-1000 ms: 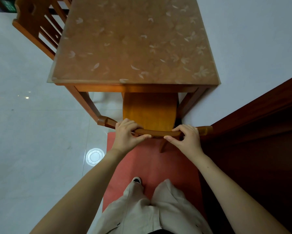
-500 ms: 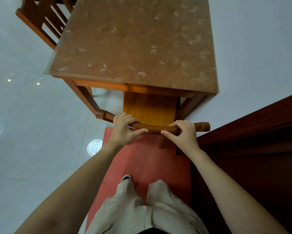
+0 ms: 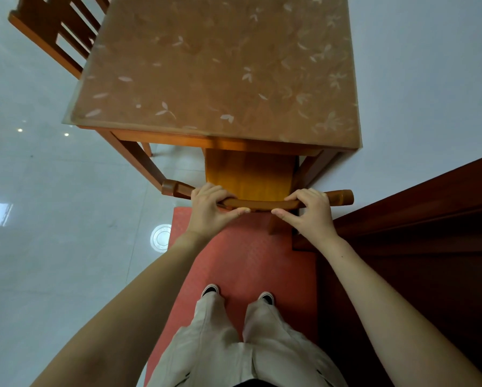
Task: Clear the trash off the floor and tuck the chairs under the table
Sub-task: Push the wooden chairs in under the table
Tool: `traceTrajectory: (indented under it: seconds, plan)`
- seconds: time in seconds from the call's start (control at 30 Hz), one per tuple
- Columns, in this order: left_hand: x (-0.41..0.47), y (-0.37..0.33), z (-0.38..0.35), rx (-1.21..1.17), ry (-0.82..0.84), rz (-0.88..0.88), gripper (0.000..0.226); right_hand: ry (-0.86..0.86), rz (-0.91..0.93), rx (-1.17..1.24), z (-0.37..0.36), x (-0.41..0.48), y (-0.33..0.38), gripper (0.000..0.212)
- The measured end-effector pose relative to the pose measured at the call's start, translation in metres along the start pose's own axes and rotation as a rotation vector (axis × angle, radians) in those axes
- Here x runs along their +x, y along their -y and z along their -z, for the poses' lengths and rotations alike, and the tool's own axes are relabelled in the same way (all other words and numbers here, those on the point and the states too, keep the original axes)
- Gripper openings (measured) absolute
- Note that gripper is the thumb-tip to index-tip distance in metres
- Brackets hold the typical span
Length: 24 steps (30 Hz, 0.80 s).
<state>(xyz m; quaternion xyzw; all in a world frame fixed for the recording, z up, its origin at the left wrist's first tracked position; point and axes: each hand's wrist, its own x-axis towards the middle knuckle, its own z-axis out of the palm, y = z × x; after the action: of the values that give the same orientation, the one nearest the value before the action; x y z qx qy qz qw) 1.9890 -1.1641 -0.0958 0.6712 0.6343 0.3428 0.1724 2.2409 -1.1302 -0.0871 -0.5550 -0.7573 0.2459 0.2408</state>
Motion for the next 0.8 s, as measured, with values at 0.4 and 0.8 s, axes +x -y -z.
traceTrajectory:
  seconds: [0.4, 0.8]
  plan:
    - [0.016, 0.004, 0.000, -0.008, 0.015, 0.012, 0.047, -0.021, -0.002, -0.017, -0.002, 0.012, 0.000, 0.044]
    - [0.017, 0.002, 0.004, 0.001, 0.038, 0.038, 0.050, -0.010, -0.022, -0.026, -0.002, 0.013, 0.004, 0.043]
